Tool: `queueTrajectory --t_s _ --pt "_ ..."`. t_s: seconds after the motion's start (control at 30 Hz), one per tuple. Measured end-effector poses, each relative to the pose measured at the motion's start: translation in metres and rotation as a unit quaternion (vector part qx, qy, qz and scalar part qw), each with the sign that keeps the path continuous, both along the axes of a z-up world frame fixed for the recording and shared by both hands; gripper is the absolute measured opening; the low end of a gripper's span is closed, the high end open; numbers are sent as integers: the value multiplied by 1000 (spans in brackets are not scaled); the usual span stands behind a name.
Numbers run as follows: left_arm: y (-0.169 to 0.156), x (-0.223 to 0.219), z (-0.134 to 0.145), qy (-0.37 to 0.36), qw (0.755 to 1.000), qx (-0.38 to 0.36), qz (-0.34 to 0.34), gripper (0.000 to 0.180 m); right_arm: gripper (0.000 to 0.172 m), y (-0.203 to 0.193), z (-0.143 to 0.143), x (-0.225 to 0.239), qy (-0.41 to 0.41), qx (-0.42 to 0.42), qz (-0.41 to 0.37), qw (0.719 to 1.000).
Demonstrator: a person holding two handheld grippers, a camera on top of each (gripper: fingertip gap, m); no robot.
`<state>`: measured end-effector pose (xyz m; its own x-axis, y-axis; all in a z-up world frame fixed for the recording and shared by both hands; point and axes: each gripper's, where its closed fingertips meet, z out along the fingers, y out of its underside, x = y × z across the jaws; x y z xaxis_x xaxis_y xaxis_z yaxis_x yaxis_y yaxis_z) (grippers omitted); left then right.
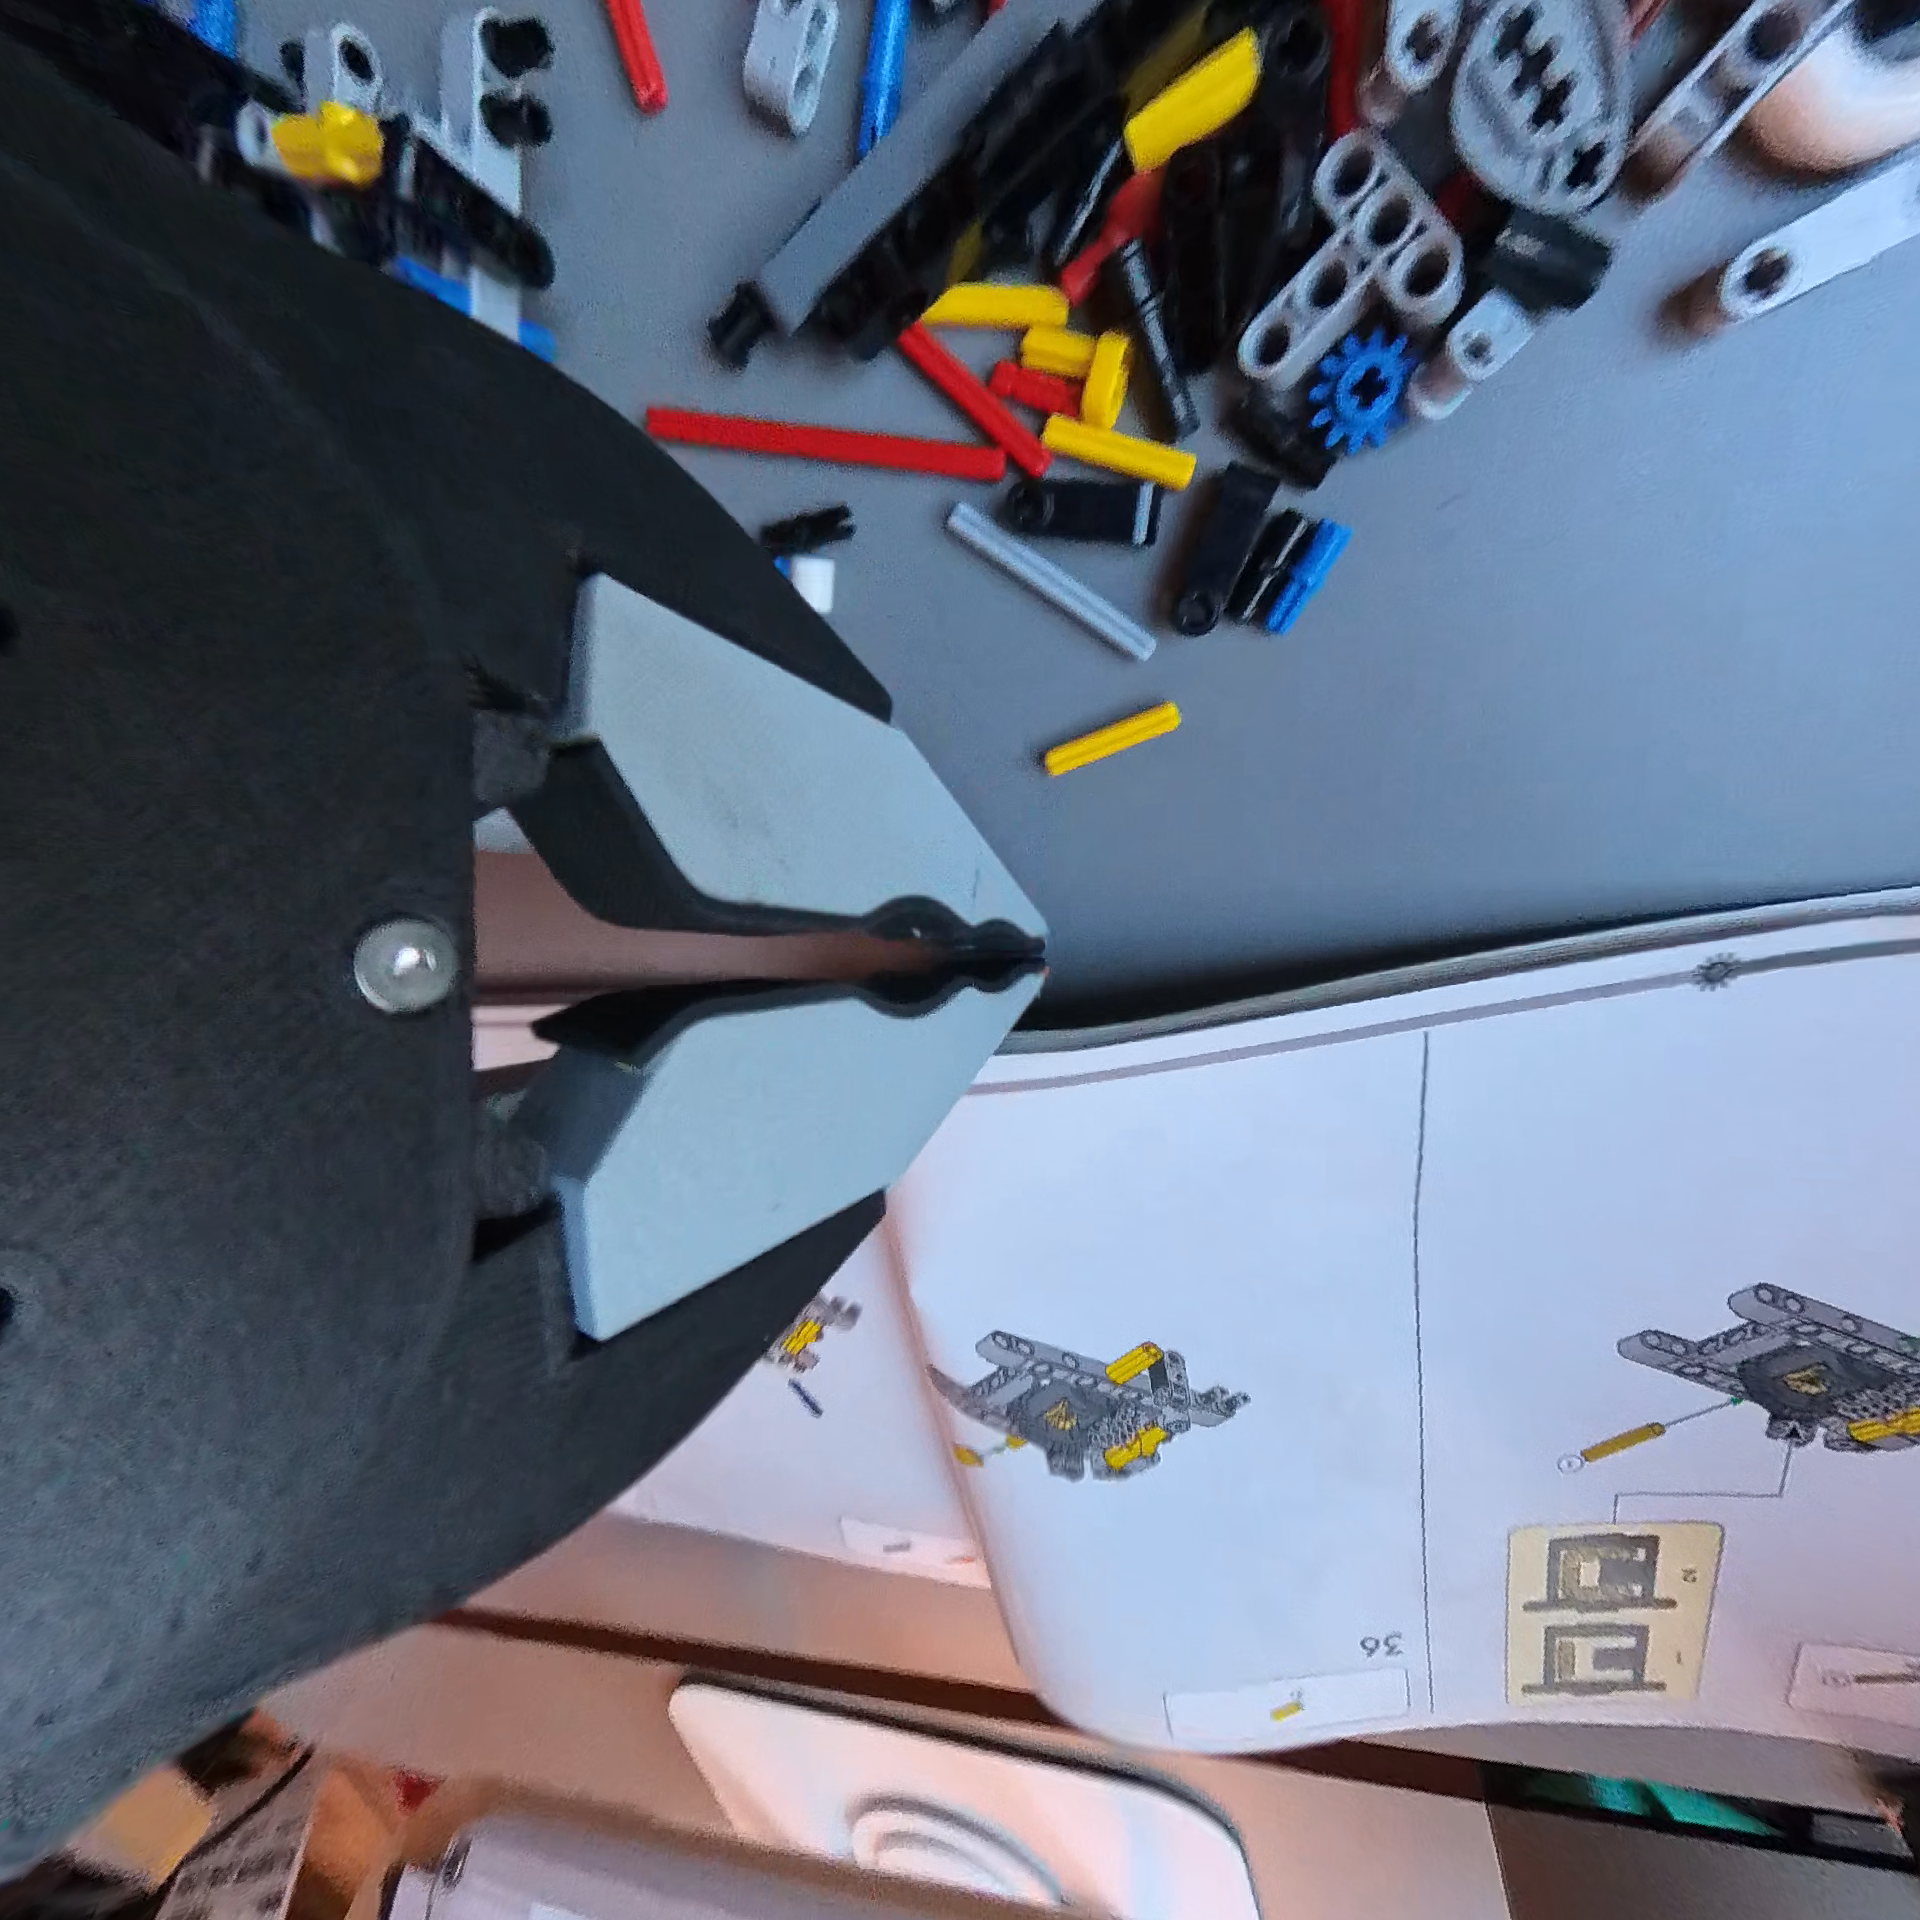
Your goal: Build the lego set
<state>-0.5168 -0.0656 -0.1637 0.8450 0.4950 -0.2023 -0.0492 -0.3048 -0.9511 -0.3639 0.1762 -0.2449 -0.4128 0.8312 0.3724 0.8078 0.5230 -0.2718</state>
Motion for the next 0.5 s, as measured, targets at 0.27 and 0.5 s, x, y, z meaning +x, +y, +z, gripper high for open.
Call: queueTrajectory --t_s 0.27,0.5 --pt "0 0 0 -2 1000 0 0 1 0 10 -5 9 -45 -21 6 999" --pt "0 0 0 -2 1000 1 0 1 0 14 2 7 -11 -61 -13 998"
